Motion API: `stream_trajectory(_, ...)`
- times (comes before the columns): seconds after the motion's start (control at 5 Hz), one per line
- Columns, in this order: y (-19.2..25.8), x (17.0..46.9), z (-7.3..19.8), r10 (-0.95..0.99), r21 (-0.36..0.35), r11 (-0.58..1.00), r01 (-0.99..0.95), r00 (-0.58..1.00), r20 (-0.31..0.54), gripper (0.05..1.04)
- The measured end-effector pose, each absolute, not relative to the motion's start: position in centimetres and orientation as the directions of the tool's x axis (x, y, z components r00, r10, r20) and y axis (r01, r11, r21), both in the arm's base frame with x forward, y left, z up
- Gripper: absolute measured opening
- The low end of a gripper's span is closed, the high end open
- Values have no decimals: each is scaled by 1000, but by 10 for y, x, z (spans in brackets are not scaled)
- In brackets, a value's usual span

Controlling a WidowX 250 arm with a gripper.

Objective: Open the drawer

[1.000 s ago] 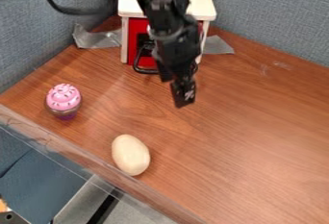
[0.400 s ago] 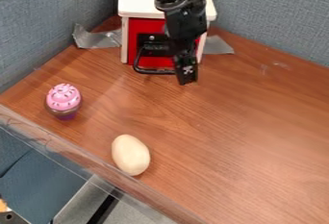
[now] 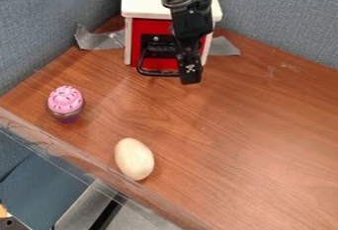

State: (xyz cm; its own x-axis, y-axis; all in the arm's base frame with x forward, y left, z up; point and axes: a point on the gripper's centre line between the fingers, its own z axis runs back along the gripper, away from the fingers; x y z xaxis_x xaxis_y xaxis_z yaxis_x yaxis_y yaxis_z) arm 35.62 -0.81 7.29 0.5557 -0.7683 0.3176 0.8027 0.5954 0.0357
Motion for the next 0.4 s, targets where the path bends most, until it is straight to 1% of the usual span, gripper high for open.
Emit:
stream_trajectory(0.2, -6, 359, 72, -769, 62, 600, 798, 553, 320, 999)
stream_trajectory(0.4, -3, 360, 62, -757, 66, 618, 783, 571, 318, 999)
